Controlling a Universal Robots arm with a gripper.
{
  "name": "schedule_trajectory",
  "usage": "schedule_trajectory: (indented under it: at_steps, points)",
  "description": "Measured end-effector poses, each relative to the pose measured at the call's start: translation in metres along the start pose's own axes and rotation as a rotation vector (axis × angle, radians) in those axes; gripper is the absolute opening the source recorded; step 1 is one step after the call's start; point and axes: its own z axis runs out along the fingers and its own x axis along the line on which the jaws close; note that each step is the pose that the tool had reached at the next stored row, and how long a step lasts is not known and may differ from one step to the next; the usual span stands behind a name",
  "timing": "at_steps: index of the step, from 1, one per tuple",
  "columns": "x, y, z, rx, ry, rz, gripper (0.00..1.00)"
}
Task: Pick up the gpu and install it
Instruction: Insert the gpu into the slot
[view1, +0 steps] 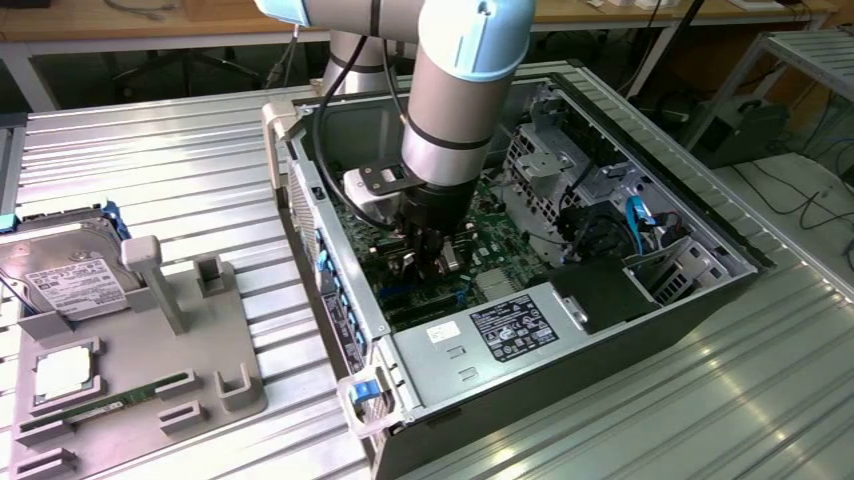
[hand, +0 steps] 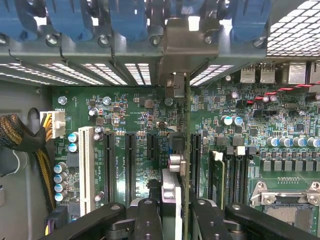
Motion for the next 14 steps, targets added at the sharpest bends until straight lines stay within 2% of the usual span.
schedule_trajectory:
  at_steps: [14]
  points:
    - [0.0005,0.0001,-0.0003,-0.0006,0.0008,0.0,0.28]
